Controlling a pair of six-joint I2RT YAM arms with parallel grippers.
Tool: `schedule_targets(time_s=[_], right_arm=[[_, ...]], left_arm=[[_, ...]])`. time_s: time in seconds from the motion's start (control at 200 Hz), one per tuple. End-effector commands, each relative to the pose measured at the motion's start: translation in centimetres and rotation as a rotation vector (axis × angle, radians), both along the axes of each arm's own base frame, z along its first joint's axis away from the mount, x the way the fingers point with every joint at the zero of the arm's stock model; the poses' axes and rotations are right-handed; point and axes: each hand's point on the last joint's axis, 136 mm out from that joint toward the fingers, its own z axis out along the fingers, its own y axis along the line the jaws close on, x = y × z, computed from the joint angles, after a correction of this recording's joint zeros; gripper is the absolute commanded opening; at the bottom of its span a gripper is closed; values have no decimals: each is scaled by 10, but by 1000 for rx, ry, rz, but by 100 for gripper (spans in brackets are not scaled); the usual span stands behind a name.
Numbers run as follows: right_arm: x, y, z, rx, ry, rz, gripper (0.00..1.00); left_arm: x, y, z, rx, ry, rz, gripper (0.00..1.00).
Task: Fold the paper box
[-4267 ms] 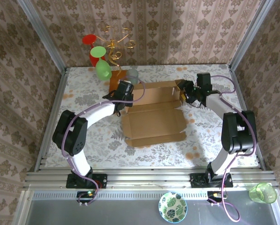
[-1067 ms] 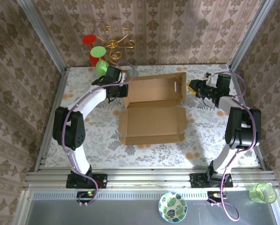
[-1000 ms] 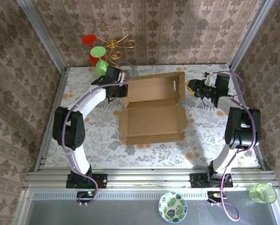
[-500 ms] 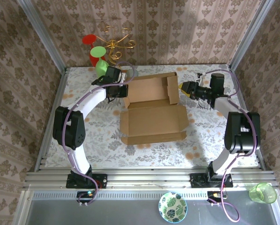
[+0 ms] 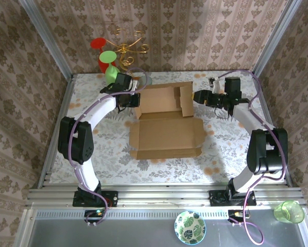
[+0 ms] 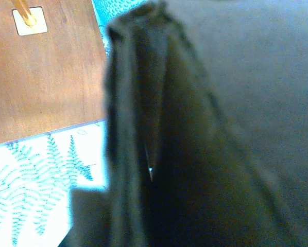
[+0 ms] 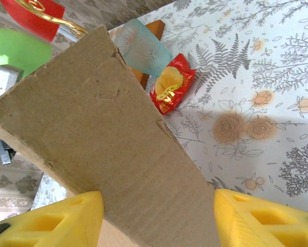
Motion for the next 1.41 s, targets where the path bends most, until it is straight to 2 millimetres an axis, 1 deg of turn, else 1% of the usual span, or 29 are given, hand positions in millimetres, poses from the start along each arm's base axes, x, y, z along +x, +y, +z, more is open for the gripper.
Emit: schedule_targets(time_s=[0.0,0.135,0.24,0.295,0.58,0.695,0.795,0.96,1.105,1.235,1.4], right_arm=[[-4,2,15,-54,-56,15,60],[-6,8,16,-54,-63,38,62],[-10,17,16,-45,-60,77,62],[-13,21,19,-30,-64,94,63],[-26,30,31,26,-68,154,64],[-30,33,30,49,-57,175,65],[-33,37,34,92,-54,189,66],[-35,39,47,118,-70,200,67],[-38,38,45,115,-66,200,68],[-38,33,46,119,-68,182,70],[-37,33,43,121,-62,183,71]], left_arm=[[0,-10,9,-13,-8,-49,0],[-1,-9,6,-8,-1,-48,0],[-2,-9,3,-5,6,-51,0],[-1,-8,3,-2,6,-52,0],[-1,-9,0,7,16,-62,0],[-1,-9,-1,12,19,-66,0],[-1,-8,-1,17,22,-71,0],[-1,-7,-4,25,29,-75,0],[0,-7,-5,26,31,-74,0],[0,-7,-5,27,32,-75,0],[1,-8,-5,24,32,-77,0]])
